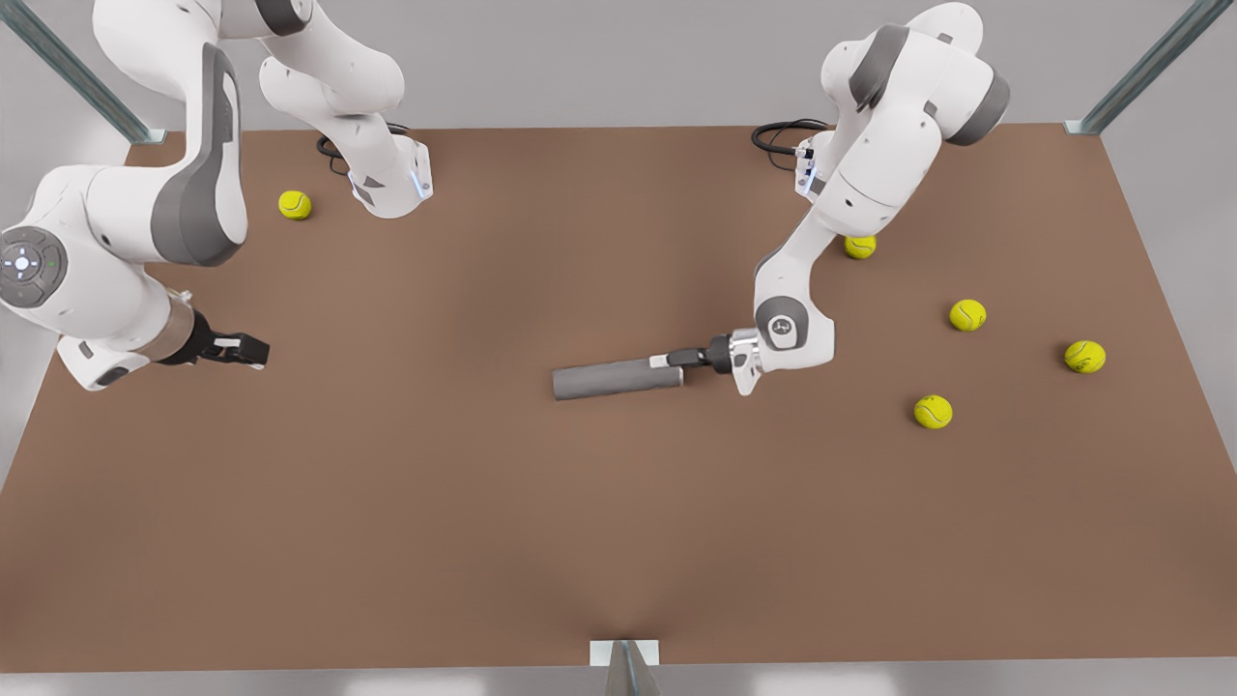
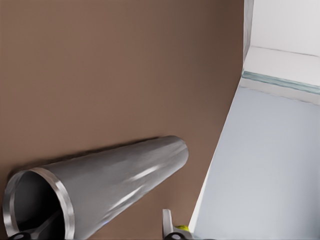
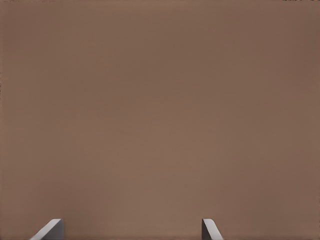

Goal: Put the tennis tube upright

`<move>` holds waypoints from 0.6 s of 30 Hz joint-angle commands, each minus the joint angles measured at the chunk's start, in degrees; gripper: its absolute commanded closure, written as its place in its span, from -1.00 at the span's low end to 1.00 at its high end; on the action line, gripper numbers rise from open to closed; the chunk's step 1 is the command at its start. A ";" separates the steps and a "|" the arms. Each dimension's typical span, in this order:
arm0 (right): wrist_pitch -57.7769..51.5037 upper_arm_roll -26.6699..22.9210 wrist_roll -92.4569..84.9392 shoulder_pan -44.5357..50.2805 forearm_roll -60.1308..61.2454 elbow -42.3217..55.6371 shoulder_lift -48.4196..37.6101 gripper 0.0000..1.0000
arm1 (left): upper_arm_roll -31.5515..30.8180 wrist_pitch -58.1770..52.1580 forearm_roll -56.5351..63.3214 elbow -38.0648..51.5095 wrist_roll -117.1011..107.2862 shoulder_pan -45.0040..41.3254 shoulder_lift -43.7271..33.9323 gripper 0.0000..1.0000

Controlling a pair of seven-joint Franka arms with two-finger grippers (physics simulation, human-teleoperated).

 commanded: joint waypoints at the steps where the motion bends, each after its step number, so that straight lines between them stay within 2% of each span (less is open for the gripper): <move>1: -0.04 0.00 0.04 -0.07 0.00 0.00 0.00 -1.00 | -0.01 0.00 0.02 0.08 0.00 0.01 0.01 -0.40; 3: -0.13 0.00 0.12 0.02 0.00 0.00 0.00 -1.00 | -0.19 0.00 0.02 0.08 0.09 0.01 0.36 -0.31; 10: -0.13 0.00 -0.05 -0.07 0.00 0.00 0.00 -1.00 | -0.45 0.00 0.02 0.52 -0.09 0.01 0.80 -0.18; 15: -0.13 0.00 -0.05 -0.24 0.00 -0.18 0.00 -1.00 | -0.80 0.00 0.10 0.87 -0.35 0.09 0.53 -0.17; 18: -0.13 0.00 -0.05 -0.07 0.00 -0.09 -0.09 -1.00 | -0.80 0.00 0.28 0.96 -0.35 0.09 0.27 -0.07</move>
